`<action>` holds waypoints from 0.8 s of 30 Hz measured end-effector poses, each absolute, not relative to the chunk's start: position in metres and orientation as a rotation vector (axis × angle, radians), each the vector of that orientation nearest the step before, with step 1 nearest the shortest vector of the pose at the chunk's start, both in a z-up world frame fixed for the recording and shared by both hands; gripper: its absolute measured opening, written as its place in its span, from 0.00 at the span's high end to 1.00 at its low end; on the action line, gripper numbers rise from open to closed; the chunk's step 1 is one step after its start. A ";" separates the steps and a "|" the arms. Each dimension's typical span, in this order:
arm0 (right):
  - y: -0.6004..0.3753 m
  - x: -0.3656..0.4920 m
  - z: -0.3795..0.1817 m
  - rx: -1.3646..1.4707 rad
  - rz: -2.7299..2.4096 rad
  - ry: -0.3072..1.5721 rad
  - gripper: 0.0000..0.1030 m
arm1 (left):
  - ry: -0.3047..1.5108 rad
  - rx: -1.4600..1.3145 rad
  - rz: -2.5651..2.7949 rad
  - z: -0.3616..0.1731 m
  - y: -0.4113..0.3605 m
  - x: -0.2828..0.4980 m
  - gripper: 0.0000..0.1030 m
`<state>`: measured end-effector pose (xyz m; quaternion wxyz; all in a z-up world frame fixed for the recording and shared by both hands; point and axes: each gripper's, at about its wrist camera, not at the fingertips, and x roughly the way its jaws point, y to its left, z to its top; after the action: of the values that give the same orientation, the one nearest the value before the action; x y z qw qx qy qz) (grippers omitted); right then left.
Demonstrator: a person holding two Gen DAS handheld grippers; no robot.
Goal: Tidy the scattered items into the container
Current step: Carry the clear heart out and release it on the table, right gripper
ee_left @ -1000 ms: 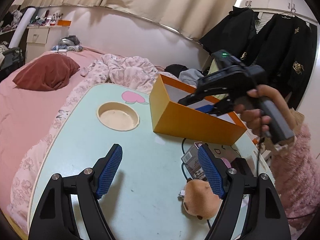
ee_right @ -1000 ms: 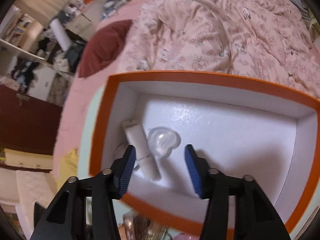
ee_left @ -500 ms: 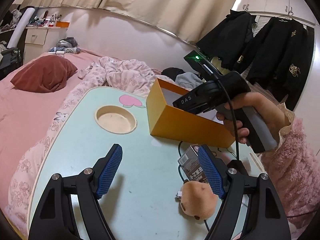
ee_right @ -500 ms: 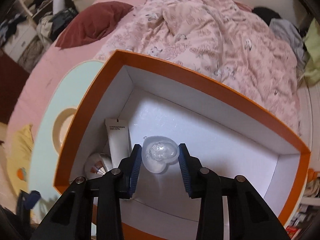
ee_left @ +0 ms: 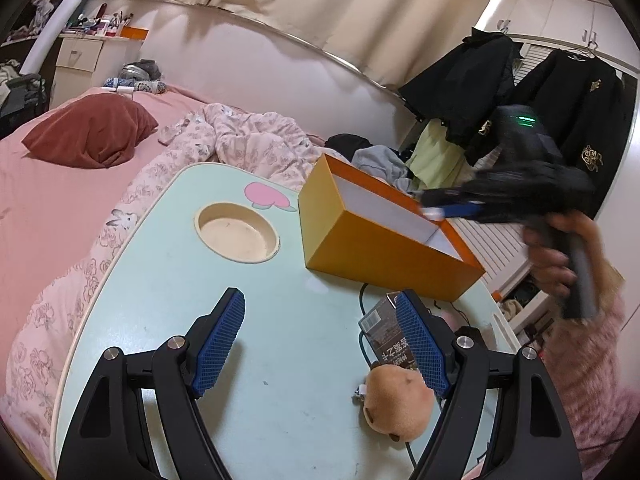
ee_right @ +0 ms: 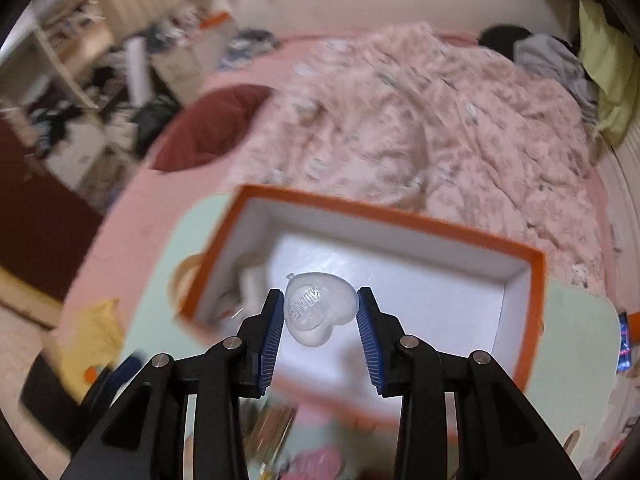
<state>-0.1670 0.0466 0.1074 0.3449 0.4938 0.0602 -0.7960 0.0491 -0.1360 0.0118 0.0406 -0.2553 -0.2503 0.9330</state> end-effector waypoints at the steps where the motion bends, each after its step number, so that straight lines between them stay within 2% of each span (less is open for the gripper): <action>1: 0.054 -0.154 0.109 1.262 -2.048 0.145 0.66 | -0.764 -0.785 2.858 0.012 -0.135 0.049 0.24; 8: 0.098 -0.081 0.066 1.315 -1.887 0.177 0.66 | -0.741 -0.799 2.870 0.012 -0.132 0.046 0.24; 20: 0.095 -0.056 0.044 1.232 -1.982 0.386 0.65 | -0.698 -0.827 2.889 0.012 -0.128 0.043 0.24; 24: 0.120 -0.061 0.052 1.180 -1.972 0.187 0.47 | -0.708 -0.837 2.876 0.010 -0.129 0.042 0.24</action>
<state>-0.0613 0.1202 0.0521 0.4058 0.4675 0.0742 -0.7818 0.0416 -0.1290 0.0104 0.0317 -0.2718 -0.2299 0.9340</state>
